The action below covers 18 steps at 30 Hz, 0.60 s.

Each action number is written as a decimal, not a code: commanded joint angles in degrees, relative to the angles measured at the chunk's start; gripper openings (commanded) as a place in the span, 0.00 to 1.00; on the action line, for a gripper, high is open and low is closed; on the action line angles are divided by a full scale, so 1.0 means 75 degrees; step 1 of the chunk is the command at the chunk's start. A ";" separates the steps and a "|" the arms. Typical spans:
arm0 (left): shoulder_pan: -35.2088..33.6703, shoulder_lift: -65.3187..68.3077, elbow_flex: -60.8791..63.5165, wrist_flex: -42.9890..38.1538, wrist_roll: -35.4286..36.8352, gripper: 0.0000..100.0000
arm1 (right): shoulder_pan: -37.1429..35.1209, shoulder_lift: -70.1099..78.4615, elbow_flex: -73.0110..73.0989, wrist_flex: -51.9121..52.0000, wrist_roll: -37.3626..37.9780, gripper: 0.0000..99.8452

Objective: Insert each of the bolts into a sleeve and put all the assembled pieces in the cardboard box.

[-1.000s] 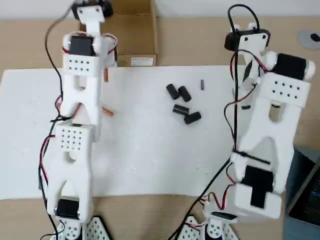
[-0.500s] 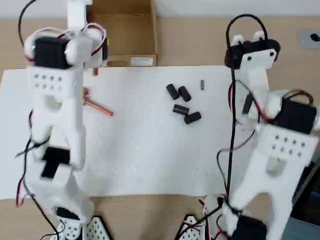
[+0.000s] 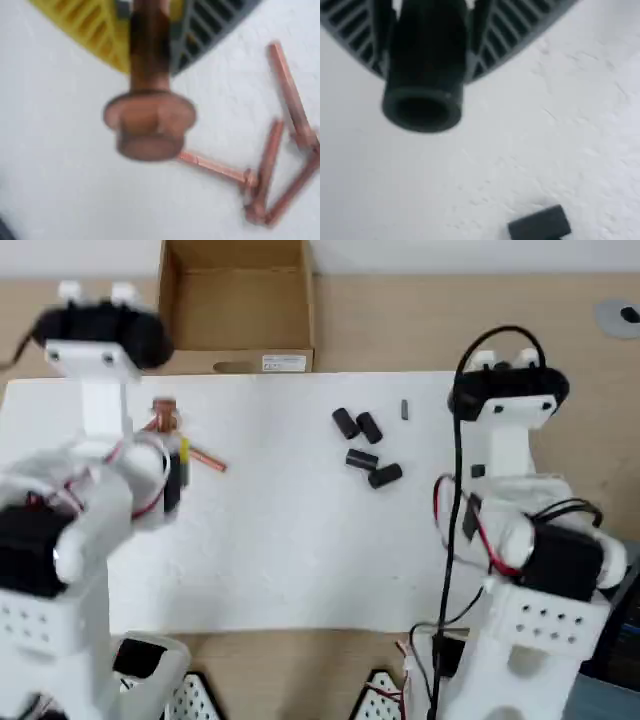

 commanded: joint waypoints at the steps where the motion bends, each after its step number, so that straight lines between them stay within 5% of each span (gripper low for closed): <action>1: 0.0012 -0.1377 0.1700 -0.0586 0.0035 0.00 | -0.0440 -0.0733 0.0873 -0.0574 -0.0340 0.01; 12: 0.0012 -0.6394 0.6963 -0.3727 0.0469 0.00 | -0.2034 -0.3862 0.3827 -0.2497 -0.1430 0.01; 18: 0.0082 -0.8445 0.8334 -0.4021 0.1618 0.00 | -0.3147 -0.4976 0.4964 -0.2778 -0.1453 0.01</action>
